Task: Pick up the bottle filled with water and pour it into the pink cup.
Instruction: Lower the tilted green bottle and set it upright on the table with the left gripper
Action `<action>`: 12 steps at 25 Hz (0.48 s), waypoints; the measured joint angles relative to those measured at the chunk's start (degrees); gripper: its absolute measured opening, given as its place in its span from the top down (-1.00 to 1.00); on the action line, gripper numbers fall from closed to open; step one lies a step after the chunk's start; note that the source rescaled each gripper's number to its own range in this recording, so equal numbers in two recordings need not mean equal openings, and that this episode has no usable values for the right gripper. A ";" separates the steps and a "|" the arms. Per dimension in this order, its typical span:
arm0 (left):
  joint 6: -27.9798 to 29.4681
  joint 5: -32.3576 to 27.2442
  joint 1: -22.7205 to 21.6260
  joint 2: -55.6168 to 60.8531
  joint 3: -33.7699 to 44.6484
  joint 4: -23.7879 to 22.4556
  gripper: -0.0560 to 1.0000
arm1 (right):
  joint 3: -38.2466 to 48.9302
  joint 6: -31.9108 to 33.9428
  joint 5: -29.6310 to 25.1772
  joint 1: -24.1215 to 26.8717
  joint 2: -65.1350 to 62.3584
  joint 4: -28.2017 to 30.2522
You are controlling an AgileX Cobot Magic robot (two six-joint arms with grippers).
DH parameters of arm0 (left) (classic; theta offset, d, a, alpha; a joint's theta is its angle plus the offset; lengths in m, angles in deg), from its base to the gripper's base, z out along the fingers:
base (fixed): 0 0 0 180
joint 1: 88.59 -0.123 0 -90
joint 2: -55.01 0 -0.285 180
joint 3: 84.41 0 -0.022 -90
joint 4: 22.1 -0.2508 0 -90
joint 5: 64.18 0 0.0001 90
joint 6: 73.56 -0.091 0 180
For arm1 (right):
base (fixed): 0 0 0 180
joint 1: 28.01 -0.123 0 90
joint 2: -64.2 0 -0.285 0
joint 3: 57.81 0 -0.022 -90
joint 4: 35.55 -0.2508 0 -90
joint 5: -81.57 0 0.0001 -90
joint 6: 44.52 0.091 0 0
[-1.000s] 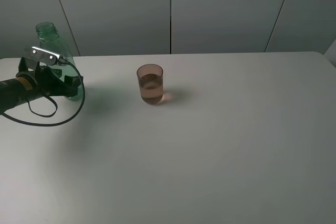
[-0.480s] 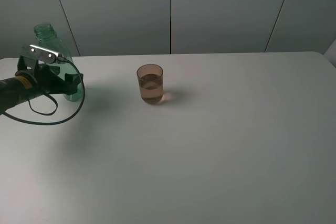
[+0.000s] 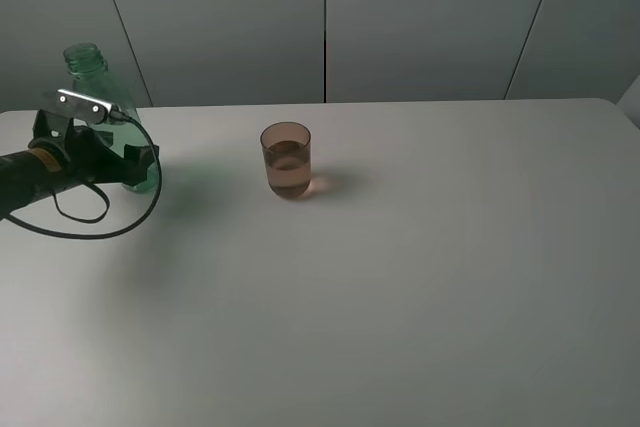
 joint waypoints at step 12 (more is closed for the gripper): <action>0.35 -7.31 -0.37 5.95 4.14 -0.14 -0.77 | 0.00 0.00 0.00 0.00 0.00 0.00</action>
